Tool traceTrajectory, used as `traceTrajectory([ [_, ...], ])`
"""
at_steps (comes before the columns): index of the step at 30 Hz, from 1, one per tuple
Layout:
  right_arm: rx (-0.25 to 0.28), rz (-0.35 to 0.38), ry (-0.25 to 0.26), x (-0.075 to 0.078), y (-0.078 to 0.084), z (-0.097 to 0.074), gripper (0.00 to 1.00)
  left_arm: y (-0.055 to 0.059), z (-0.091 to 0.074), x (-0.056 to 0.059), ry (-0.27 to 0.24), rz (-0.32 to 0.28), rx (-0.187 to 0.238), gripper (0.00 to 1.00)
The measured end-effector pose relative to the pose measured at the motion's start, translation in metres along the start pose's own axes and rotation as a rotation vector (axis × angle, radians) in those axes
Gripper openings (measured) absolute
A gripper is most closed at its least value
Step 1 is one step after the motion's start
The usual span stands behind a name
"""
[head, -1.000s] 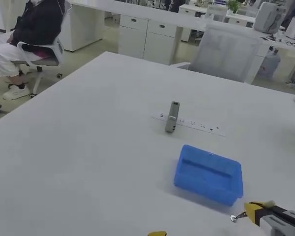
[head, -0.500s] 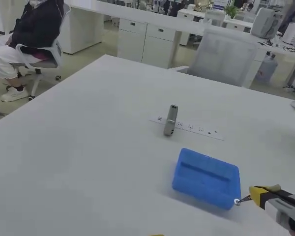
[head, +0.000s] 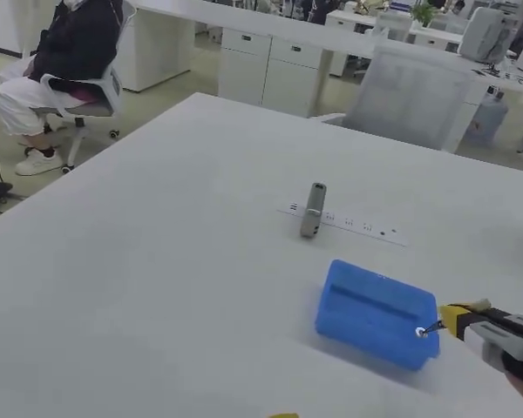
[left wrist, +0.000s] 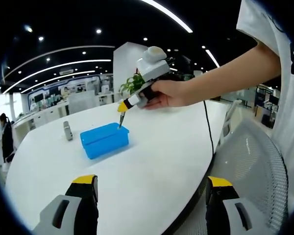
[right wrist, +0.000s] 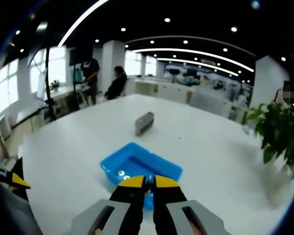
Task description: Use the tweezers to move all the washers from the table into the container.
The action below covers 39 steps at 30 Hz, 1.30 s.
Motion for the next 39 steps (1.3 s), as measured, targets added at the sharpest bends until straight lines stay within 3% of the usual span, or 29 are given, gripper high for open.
traceTrajectory([
  [7, -0.055, -0.044, -0.005, -0.003, 0.010, 0.017, 0.02, 0.000, 0.000, 0.001, 0.005, 0.000, -0.009, 0.93],
  [24, -0.135, -0.009, -0.002, 0.004, 0.027, 0.039, 0.02, 0.003, 0.000, 0.001, 0.010, -0.008, -0.039, 0.87],
  [32, -0.116, -0.004, -0.012, -0.001, 0.021, 0.024, 0.02, 0.005, 0.000, 0.001, 0.011, -0.001, -0.058, 0.85],
  [35, -0.040, -0.019, -0.027, -0.004, 0.002, 0.006, 0.02, 0.005, 0.000, 0.001, 0.011, 0.003, -0.064, 0.84],
  [39, -0.012, -0.076, -0.075, -0.010, -0.009, -0.023, 0.02, 0.006, 0.000, 0.001, 0.003, 0.021, -0.066, 0.85],
])
Point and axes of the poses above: the centre of the closed fingertips' face, and the gripper's own axes: z roughly forward along the fingers, x roughly to its right, y roughly out of its underside, the point moved 5 cm from there along -z, roughly backward along the fingers, and after that the axes turned 1 degree about x, right-handed, at the moved point
